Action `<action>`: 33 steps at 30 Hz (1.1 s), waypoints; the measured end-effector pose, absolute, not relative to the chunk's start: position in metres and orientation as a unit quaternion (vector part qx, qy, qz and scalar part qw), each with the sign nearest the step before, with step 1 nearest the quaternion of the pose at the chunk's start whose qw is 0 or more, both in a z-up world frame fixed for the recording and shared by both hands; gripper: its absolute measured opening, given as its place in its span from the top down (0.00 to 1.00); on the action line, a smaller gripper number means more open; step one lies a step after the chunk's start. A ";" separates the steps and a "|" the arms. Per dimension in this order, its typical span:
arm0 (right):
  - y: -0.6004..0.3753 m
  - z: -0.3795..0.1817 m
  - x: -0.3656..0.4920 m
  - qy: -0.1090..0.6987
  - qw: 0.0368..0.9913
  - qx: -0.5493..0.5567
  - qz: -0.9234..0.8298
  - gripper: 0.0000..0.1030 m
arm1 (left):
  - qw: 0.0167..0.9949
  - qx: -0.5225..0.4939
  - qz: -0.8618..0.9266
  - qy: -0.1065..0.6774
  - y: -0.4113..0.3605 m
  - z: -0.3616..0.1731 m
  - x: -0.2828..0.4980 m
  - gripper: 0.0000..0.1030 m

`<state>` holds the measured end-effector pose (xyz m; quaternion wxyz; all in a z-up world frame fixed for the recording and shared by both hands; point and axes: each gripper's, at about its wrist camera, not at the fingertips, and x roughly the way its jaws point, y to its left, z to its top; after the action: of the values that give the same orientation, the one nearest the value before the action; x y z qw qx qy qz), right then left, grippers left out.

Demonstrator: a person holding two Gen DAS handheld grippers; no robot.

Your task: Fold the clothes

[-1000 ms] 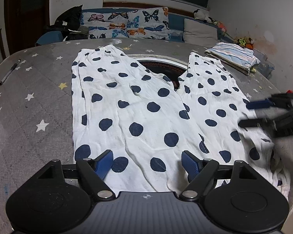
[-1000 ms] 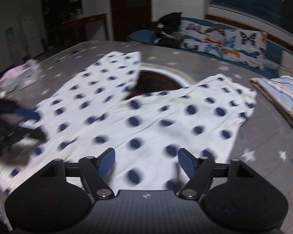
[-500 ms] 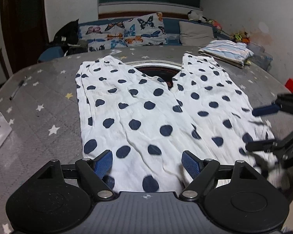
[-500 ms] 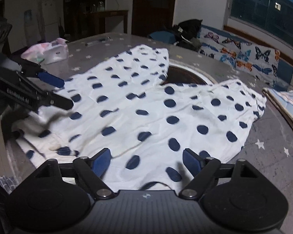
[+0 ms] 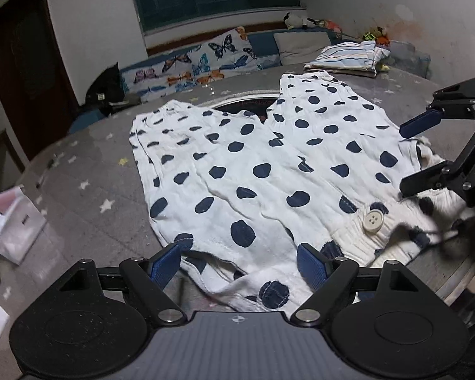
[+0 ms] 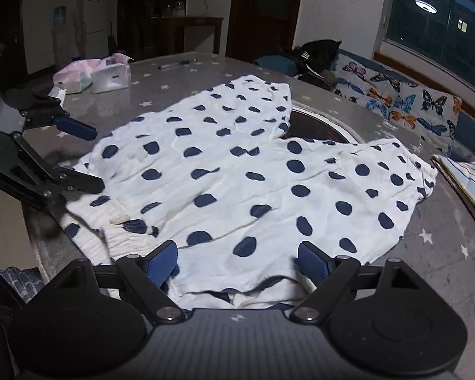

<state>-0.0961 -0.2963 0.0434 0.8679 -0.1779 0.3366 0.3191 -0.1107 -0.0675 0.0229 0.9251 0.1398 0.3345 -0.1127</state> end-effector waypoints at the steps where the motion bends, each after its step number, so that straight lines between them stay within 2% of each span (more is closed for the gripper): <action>1: -0.296 0.040 -0.096 0.342 0.865 -0.180 0.320 0.17 | 0.925 0.142 -0.113 0.334 -0.067 0.022 -0.111 0.19; 8: -0.307 0.045 -0.098 0.340 0.872 -0.164 0.311 0.17 | 0.924 0.147 -0.106 0.338 -0.061 0.026 -0.109 0.19; 14: -0.322 0.036 -0.093 0.376 0.863 -0.122 0.314 0.19 | 0.927 0.136 -0.105 0.333 -0.060 0.036 -0.106 0.19; 18: -0.328 0.047 -0.093 0.364 0.870 -0.101 0.316 0.20 | 0.930 0.133 -0.110 0.324 -0.067 0.043 -0.099 0.19; 21: -0.332 0.048 -0.087 0.369 0.871 -0.081 0.315 0.22 | 0.931 0.126 -0.122 0.319 -0.075 0.047 -0.094 0.19; 23: -0.333 0.041 -0.084 0.382 0.868 -0.080 0.307 0.30 | 0.931 0.121 -0.132 0.317 -0.081 0.048 -0.090 0.20; 33: -0.348 0.053 -0.079 0.370 0.880 -0.046 0.293 0.30 | 0.923 0.111 -0.176 0.322 -0.108 0.044 -0.085 0.21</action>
<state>-0.0791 -0.3485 0.0534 0.8804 -0.0460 0.3701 0.2930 -0.0847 -0.1080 0.0443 0.9234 0.1109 0.3224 -0.1765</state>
